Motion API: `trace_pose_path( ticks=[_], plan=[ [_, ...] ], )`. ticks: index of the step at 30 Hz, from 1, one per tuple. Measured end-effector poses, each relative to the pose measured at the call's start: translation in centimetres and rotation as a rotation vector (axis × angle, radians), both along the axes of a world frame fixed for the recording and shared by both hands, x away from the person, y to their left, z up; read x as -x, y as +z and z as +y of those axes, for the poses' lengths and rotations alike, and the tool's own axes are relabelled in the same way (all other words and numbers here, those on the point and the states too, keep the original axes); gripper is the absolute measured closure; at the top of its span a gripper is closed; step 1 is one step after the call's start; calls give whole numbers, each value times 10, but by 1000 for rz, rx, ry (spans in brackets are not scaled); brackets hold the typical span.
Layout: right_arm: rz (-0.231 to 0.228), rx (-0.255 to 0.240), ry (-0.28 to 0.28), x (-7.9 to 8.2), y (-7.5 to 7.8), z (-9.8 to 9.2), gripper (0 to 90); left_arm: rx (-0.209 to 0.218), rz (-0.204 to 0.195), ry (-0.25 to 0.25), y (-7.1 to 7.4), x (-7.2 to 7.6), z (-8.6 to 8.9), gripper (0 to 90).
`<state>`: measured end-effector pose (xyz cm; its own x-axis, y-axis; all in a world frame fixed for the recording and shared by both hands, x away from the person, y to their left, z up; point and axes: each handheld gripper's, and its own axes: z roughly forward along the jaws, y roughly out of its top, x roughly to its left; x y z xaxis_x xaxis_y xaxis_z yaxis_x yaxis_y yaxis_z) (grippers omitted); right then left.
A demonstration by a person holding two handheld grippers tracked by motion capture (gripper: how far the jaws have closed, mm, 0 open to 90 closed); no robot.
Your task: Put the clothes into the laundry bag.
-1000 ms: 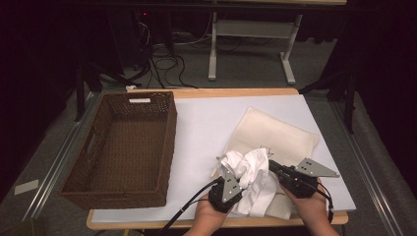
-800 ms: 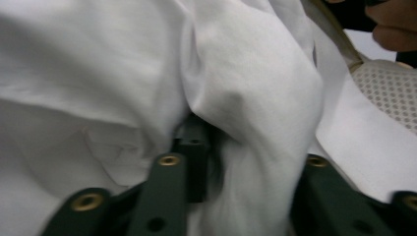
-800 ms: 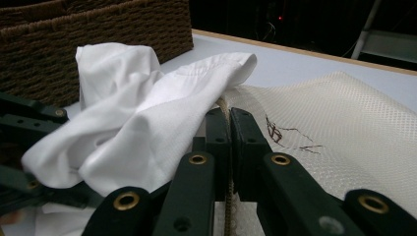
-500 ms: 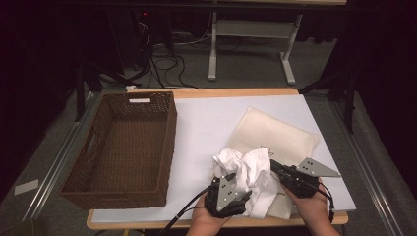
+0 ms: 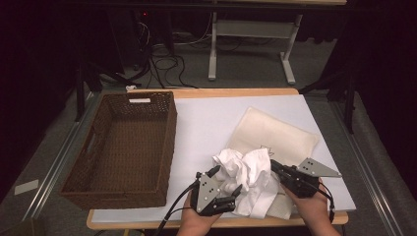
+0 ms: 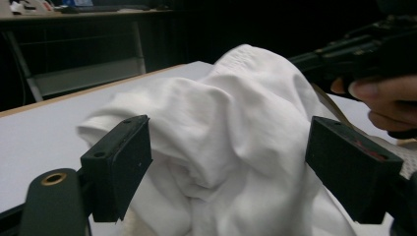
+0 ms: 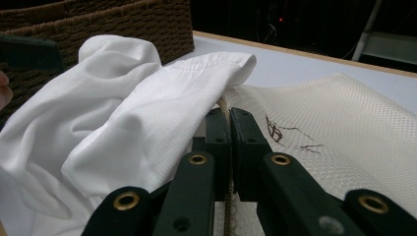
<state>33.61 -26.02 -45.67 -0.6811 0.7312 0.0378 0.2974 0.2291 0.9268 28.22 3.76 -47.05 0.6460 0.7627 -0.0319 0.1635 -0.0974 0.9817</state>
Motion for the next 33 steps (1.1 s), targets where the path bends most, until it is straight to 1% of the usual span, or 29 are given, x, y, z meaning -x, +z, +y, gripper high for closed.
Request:
trace_pose_path(
  ticks=[2,3,4,6,7,8,9,10,11,14,16,18,22,23,25,29,31,33],
  plan=[
    [-2,-1,3,0,0,0,877,28,9,28,4,-10,10,171],
    [-3,0,2,0,0,0,877,32,15,41,5,-14,12,159],
    [-3,1,2,0,0,0,877,40,29,55,5,-21,16,158],
    [0,1,-1,0,0,0,877,39,71,62,3,-36,18,156],
    [2,1,-1,0,-1,1,878,45,97,56,1,-42,18,158],
    [2,3,-3,0,-1,1,877,58,125,38,-1,-48,17,170],
    [1,3,-3,0,0,1,877,61,148,17,-4,-52,15,212],
    [0,3,-2,0,0,2,878,57,151,-3,-7,-54,13,269],
    [1,4,-2,0,-1,2,878,47,147,-15,-9,-55,11,346],
    [4,5,0,-1,-1,2,878,59,133,-39,-10,-53,8,590],
    [5,4,-2,-1,-2,2,878,49,117,-37,-8,-51,4,735],
    [8,3,-2,-1,-2,2,878,43,102,-35,-7,-48,-1,855],
    [1,7,4,-1,-1,4,878,19,90,-51,-9,-45,-13,868],
    [2,7,4,-2,-1,4,878,14,94,-55,-11,-45,-16,869],
    [0,4,3,-2,-1,4,878,-21,99,-69,-17,-46,-23,868],
    [-1,5,1,-2,0,4,878,-55,117,-110,-26,-44,-37,868],
    [-4,2,2,-2,1,4,878,-71,122,-122,-28,-43,-41,869],
    [-1,-3,-3,-2,1,3,878,-78,127,-132,-31,-41,-45,868]
  ],
)
